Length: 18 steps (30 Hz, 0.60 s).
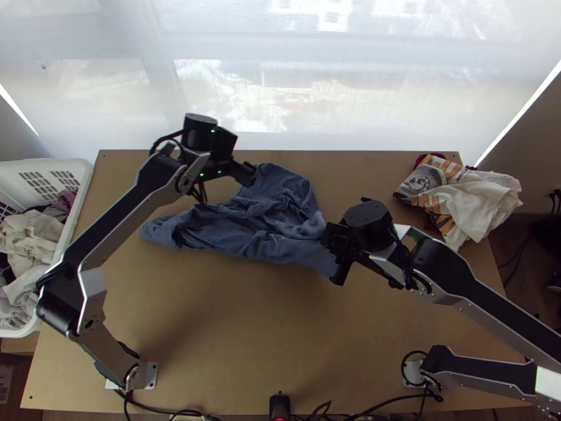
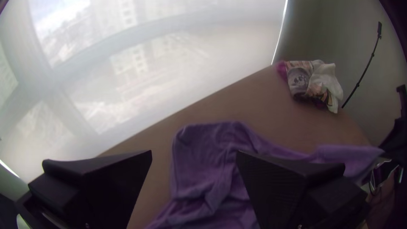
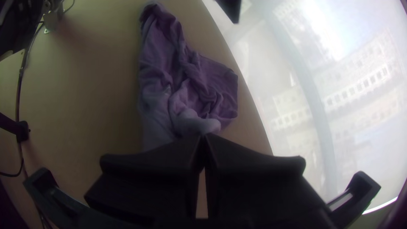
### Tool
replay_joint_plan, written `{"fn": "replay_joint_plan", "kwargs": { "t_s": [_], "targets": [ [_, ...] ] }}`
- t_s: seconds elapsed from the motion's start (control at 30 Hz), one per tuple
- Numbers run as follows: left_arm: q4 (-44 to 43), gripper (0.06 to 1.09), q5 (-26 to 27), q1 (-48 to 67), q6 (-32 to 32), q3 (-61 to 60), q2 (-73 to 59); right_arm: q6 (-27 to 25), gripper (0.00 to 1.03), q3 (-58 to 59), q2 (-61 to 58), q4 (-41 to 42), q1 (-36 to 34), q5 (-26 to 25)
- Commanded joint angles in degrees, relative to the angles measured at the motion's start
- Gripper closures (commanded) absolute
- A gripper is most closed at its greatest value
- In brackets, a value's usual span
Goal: Fold the t-shirt
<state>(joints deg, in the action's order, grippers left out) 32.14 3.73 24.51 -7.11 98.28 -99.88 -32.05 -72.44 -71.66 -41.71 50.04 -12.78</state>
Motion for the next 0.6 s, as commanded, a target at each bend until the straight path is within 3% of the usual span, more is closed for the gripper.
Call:
{"fn": "replay_joint_plan", "kwargs": {
  "t_s": [0.0, 0.23, 0.47, 0.57],
  "targets": [
    [19.63, 0.12, 6.38, -8.52, -4.14, -13.03, 16.29, 1.03, 1.0, 2.84, 1.52, 1.2, -1.97, 1.61],
    [29.03, 0.12, 6.91, -8.52, -9.67, -29.73, 25.96, 1.73, 1.0, 5.21, 3.02, 4.8, -4.16, 2.58],
    [28.06, 0.12, 6.82, -7.46, -9.23, -38.43, 25.87, 1.82, 1.0, 7.58, 4.77, 6.29, -4.78, 2.76],
    [23.76, 0.14, 6.73, -7.73, -8.88, -41.33, 24.9, 1.82, 1.0, 8.11, 5.56, 6.38, -5.31, 2.76]
  ]
}}
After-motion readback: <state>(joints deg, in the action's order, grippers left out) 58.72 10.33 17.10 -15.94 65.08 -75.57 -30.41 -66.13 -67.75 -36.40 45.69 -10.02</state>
